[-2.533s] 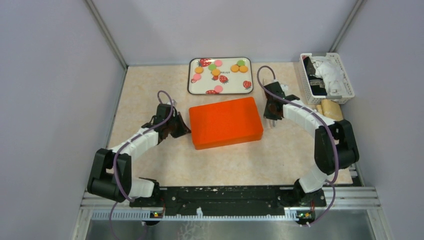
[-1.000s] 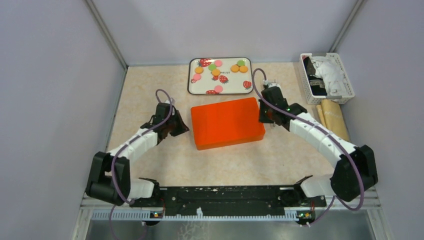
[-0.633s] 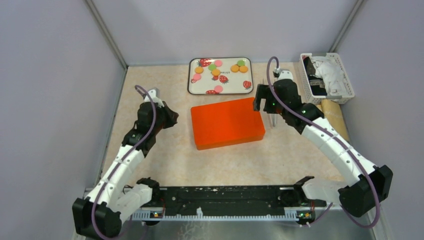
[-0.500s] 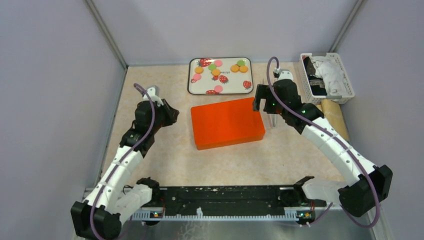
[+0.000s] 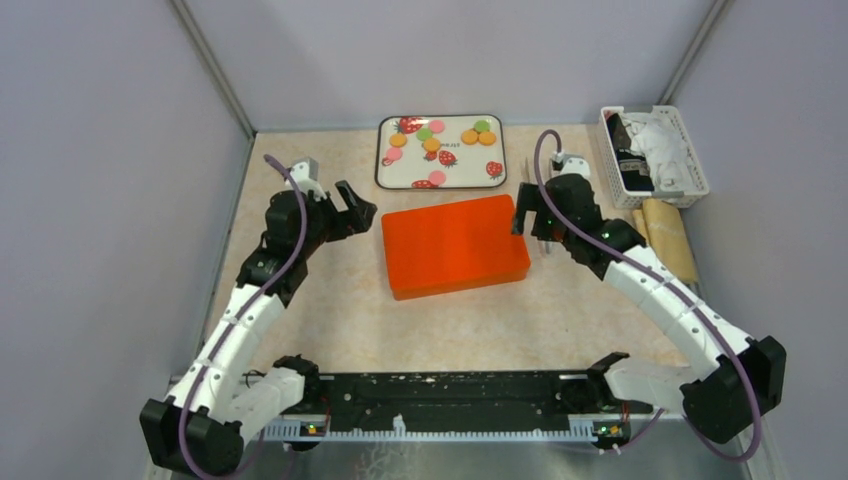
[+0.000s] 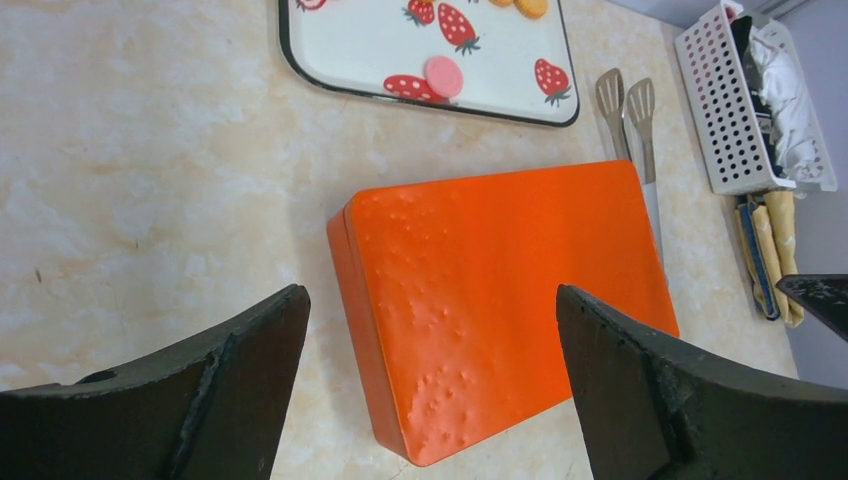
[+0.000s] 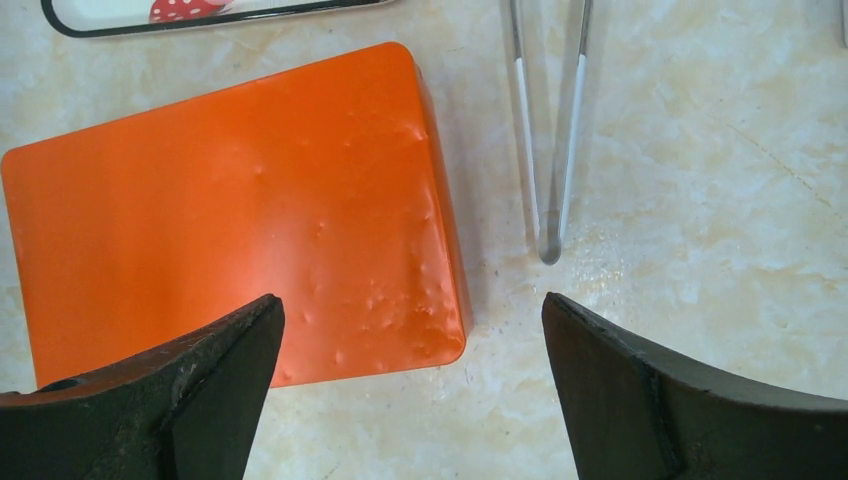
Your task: Pack the cookies
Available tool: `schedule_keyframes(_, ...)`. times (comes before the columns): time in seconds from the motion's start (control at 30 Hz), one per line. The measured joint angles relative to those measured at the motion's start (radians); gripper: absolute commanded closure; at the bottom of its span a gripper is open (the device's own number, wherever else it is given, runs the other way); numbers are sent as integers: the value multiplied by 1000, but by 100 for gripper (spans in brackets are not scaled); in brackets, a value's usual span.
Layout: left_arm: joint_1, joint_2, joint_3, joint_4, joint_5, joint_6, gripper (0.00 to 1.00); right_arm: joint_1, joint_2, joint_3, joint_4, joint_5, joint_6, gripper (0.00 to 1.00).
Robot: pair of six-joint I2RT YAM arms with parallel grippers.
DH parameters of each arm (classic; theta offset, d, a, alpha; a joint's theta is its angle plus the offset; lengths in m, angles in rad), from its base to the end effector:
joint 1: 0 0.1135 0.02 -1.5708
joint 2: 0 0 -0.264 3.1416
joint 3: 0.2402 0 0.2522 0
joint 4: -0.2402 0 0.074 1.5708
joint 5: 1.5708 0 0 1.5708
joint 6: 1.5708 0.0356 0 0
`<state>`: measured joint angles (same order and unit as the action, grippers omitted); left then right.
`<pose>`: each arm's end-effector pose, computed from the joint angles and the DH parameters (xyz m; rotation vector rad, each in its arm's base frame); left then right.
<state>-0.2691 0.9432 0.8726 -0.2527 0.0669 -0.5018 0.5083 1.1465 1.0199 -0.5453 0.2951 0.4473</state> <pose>0.2089 -0.0601 0.3350 -0.1784 1.9284 -0.5838 0.2203 0.1109 0.3154 0.0910 2.2141 0.1985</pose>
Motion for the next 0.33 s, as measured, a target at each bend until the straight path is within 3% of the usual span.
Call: schedule_keyframes(0.33,0,15,-40,-2,4,-16,2,0,-5,0,-3,93,0,1)
